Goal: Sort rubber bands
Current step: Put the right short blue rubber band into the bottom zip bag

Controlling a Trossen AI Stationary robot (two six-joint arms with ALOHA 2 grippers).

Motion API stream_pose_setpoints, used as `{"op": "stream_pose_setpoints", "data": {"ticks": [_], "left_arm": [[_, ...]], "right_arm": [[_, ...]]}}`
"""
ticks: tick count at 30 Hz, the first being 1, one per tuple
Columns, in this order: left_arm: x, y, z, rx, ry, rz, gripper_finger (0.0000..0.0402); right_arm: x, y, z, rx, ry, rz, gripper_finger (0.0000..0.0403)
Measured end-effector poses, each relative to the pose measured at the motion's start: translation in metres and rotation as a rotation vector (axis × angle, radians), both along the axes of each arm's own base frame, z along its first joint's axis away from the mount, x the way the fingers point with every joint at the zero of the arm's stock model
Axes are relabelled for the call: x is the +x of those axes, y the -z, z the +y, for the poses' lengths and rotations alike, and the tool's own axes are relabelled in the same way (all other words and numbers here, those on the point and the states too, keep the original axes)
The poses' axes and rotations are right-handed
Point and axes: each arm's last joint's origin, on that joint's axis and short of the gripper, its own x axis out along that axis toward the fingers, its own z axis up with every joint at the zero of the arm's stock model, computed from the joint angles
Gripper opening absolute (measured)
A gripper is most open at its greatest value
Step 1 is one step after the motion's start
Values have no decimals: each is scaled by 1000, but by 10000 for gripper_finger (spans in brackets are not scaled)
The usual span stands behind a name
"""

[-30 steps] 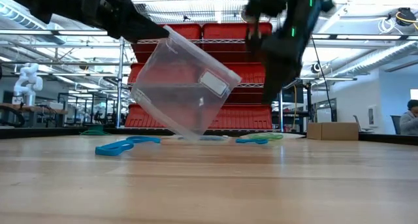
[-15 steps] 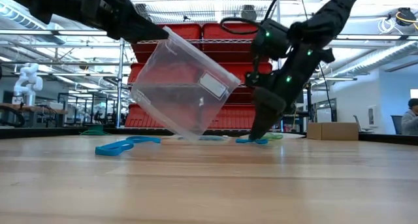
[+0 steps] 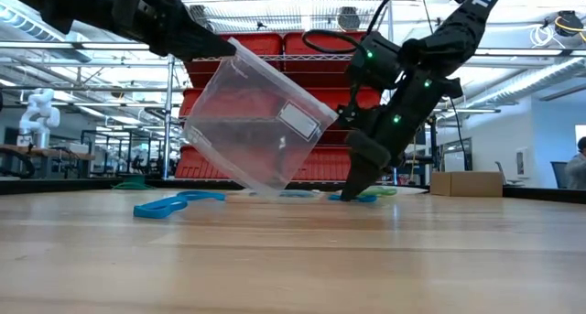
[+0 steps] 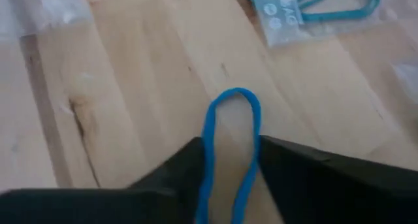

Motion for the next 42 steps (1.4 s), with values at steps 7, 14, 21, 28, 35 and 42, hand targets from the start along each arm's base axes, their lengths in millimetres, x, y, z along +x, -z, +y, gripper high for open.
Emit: {"op": "stream_pose_setpoints", "data": {"ticks": [7,14,21,28,35,42], "left_arm": [[0,0,0,0,0,0,0],[0,0,0,1,0,3,0],[0,0,0,1,0,5,0],[0,1,0,1,-1,6,0],[0,0,0,0,-1,5,0],[0,0,0,0,-1,5,0]], "right_arm": [[3,-1,10,20,-76,-3,11],[11,-27,43,72,-182,27,2],[20,-71,83,98,-224,14,1],[25,-122,131,98,-333,-11,0],[38,-178,145,-142,-341,-149,0],[47,-197,128,-266,-324,-198,0]]}}
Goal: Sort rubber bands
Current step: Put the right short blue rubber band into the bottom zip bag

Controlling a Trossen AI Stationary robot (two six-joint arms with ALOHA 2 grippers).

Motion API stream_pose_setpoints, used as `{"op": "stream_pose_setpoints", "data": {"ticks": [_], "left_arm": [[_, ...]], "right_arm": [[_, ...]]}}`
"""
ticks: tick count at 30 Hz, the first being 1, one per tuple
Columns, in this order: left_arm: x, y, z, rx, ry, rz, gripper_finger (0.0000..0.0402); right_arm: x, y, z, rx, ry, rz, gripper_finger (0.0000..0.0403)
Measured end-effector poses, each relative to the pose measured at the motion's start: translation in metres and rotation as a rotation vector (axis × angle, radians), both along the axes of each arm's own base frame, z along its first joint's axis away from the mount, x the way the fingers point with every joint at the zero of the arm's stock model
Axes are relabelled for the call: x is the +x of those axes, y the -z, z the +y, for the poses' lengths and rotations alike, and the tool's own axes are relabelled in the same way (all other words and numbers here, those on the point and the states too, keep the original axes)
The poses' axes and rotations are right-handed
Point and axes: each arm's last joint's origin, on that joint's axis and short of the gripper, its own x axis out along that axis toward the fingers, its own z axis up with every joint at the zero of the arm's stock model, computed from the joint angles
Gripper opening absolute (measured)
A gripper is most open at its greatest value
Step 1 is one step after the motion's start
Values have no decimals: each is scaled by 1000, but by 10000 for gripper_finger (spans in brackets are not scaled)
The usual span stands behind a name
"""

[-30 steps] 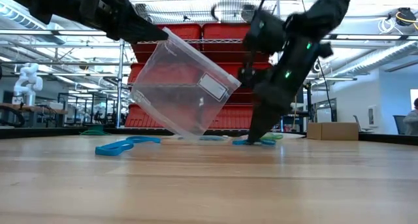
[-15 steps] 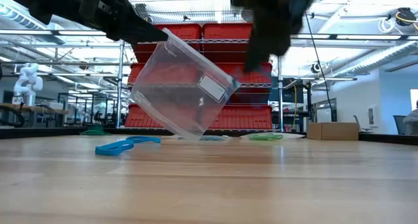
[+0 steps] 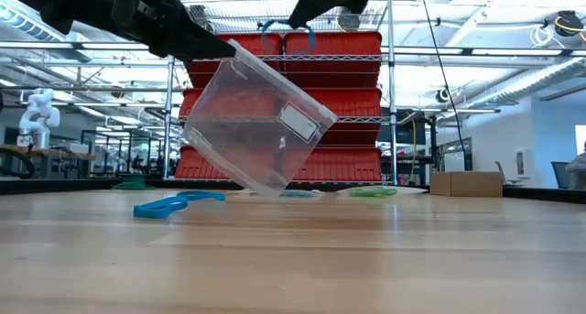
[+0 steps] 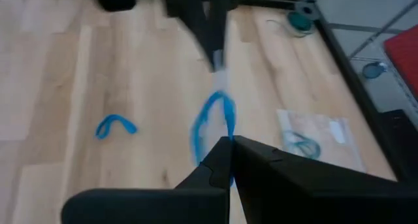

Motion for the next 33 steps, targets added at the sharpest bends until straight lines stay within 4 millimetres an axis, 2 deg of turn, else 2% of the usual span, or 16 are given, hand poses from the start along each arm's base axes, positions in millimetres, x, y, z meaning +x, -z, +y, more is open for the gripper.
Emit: {"op": "stream_pose_setpoints", "data": {"ticks": [9,18,27,33], "left_arm": [[0,-1,0,-1,0,-7,0],[0,-1,0,-1,0,-8,0],[0,-1,0,-1,0,-10,0],[0,-1,0,-1,0,-10,0]], "right_arm": [[7,-1,-16,3,5,-19,0],[9,-2,-15,28,-32,-35,0],[21,20,-15,11,-39,27,0],[22,21,-15,17,-36,26,0]]}}
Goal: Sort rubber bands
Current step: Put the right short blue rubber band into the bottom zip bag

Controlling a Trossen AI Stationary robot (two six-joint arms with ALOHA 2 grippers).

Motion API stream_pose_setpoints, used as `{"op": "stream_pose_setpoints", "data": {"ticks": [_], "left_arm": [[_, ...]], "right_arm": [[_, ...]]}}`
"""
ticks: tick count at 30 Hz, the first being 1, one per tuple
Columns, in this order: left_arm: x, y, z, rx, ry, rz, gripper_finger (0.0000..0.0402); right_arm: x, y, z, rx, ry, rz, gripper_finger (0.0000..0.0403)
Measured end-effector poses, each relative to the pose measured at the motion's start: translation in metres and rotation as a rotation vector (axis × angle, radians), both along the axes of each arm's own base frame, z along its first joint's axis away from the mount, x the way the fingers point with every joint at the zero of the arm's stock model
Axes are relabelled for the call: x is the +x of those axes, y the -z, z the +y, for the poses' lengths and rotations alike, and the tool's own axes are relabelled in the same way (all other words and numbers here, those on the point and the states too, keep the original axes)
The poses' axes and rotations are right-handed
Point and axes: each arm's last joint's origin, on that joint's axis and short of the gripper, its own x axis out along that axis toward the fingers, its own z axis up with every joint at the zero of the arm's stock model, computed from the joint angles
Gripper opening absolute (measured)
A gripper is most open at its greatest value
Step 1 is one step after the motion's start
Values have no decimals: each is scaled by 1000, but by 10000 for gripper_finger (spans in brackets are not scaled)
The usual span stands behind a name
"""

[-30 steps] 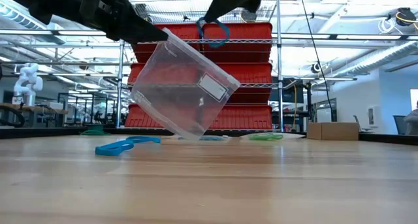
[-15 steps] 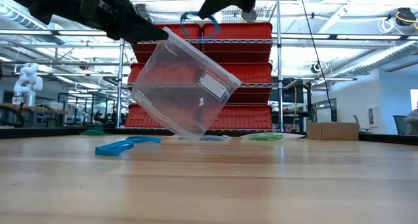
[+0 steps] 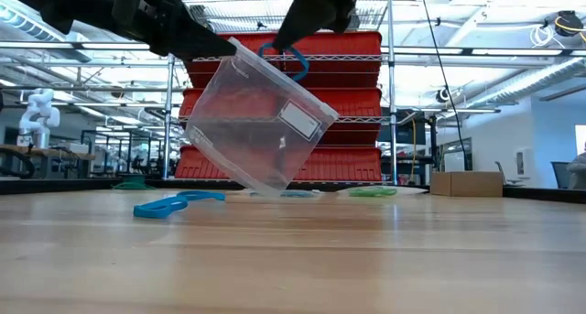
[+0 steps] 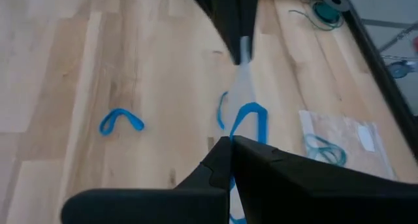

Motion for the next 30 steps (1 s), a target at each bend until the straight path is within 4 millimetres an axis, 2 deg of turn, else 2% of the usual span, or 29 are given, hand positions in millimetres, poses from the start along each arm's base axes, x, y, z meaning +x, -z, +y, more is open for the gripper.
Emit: {"op": "stream_pose_setpoints", "data": {"ticks": [6,12,23,30], "left_arm": [[0,0,0,0,0,2,0],[0,0,0,0,0,2,0],[0,0,0,0,0,3,0],[0,0,0,0,0,2,0]], "right_arm": [[-1,-1,4,20,-22,2,0],[1,-13,7,17,-29,-29,0],[0,-13,6,16,-26,-17,0],[9,4,-6,25,-10,46,0]]}}
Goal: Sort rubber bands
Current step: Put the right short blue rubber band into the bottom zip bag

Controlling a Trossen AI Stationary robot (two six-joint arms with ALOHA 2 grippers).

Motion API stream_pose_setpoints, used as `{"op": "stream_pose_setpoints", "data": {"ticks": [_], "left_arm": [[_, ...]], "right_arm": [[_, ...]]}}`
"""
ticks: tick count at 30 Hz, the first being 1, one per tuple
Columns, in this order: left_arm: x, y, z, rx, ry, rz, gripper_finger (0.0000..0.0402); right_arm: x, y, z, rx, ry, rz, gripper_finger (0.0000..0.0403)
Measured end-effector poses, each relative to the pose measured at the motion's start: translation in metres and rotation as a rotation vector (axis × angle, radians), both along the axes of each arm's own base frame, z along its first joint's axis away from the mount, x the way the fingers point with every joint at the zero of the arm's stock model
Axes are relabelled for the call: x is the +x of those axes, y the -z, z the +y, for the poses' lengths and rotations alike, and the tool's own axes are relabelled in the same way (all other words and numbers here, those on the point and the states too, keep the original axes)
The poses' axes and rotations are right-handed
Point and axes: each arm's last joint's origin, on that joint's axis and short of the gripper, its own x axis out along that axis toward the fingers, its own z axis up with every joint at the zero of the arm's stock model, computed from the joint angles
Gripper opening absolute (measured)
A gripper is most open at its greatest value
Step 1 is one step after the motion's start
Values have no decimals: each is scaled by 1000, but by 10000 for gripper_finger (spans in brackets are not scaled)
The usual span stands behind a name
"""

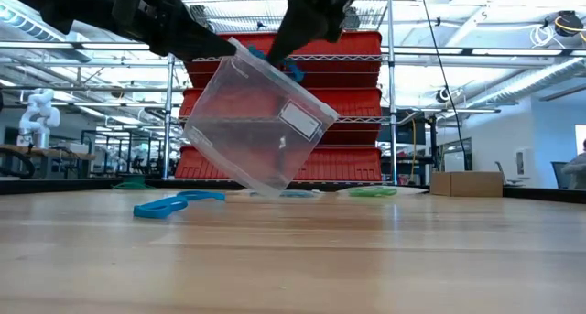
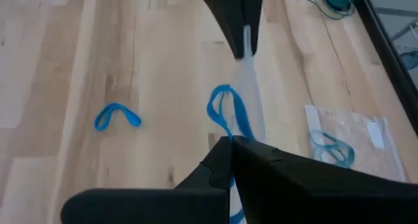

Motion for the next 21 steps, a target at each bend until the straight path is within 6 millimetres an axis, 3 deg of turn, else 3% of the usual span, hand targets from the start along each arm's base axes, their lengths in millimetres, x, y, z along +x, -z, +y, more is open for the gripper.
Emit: {"op": "stream_pose_setpoints", "data": {"ticks": [11,21], "left_arm": [[0,1,0,-2,11,6,0],[0,0,0,-3,16,5,0]], "right_arm": [[9,11,-16,1,6,18,0],[1,-4,-16,3,4,-7,0]]}}
